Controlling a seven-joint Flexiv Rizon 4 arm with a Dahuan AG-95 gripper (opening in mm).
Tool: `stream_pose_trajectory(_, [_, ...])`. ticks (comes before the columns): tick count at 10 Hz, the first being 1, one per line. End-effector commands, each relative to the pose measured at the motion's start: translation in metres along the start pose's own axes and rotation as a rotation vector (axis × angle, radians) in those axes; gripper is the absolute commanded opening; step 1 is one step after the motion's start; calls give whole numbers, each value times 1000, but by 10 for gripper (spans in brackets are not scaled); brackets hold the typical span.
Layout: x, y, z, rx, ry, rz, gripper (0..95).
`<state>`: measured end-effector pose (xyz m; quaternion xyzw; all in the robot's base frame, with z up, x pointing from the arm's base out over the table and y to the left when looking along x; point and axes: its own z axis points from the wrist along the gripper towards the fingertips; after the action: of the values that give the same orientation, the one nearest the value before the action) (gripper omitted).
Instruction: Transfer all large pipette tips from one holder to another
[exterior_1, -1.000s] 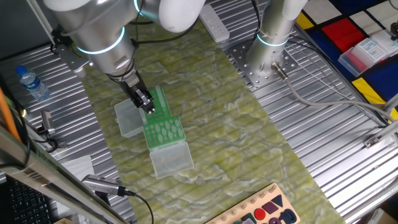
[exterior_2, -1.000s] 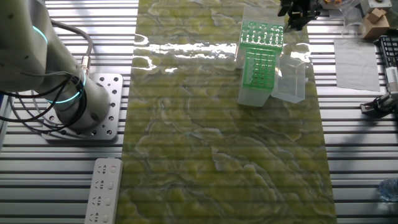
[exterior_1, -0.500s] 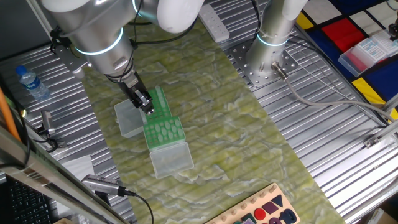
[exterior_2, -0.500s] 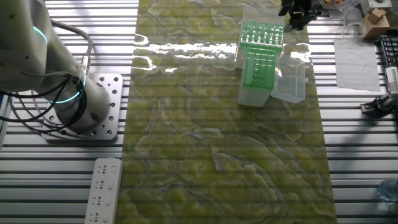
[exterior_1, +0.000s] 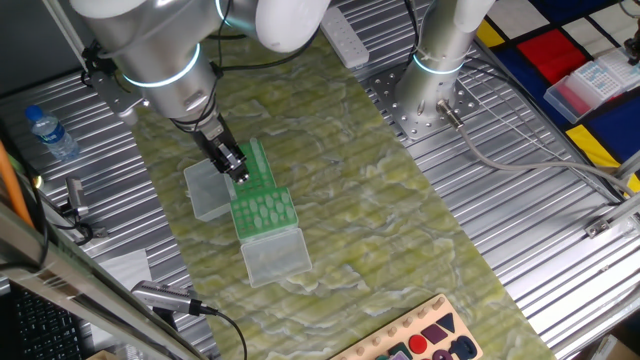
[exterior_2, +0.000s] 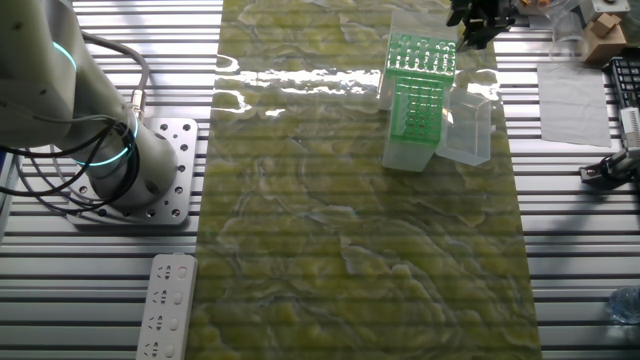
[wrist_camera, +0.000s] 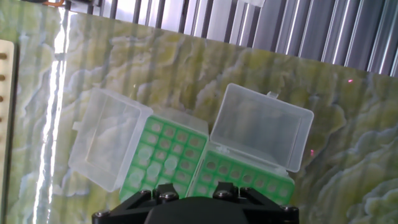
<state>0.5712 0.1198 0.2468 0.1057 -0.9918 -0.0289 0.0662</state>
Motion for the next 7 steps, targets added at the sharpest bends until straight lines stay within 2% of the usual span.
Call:
stream_pose_trajectory(1, [0,0,0,1,1,0,380])
stream_pose_trajectory(2, [0,0,0,1,1,0,380])
stream_pose_trajectory(3, [3,-15,3,9,8,114,0])
stream_pose_trajectory(7, [-11,-3,17,0,5,178,0])
